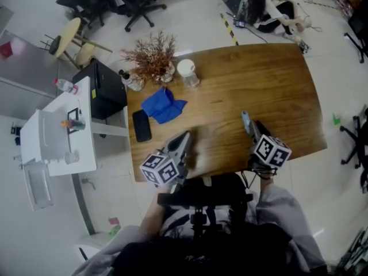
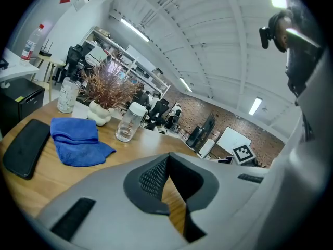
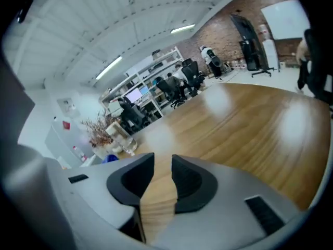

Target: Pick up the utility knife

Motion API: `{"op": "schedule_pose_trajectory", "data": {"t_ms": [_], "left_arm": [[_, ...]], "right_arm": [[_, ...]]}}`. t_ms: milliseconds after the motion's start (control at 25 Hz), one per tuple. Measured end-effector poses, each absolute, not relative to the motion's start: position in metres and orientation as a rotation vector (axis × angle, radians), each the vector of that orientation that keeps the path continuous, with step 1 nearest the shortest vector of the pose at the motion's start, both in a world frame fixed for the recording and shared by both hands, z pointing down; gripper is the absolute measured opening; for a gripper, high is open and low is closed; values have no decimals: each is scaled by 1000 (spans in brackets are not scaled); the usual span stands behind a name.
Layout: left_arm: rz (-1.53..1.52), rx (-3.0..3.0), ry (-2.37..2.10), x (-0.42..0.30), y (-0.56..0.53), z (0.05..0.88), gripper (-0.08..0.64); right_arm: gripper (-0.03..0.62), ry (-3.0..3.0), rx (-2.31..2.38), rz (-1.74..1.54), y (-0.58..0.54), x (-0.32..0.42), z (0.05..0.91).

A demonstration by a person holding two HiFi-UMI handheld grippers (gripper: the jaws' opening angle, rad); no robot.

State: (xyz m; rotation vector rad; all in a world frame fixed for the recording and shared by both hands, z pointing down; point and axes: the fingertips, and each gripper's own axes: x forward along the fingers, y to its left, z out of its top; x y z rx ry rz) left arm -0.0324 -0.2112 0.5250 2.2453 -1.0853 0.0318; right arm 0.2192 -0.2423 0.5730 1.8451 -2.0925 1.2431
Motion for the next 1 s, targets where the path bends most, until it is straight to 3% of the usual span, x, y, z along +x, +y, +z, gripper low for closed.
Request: {"op": "schedule_pose_trajectory", "data": {"t_ms": [80,200,320,720,1000], "left_arm": [[25,2271,-1050,-34,-213,522,5],[13,2332,-977,-38,-218,511,5],[15,2399,-890,-45,-216,500,5],[62,2526,-646,-85,-188,492,5],[87,2567,-442,-76,-147,491,5]], "right_arm": [[75,-2109,1924,1270,-233,216,557],[72,-2140,1984,1225,-219,204,537],[30,-2146,2064,1198,-205,186,522],[14,-2141,2235,1095,-147,104,502],[14,-2123,2378,1108,-98,79,486]]}}
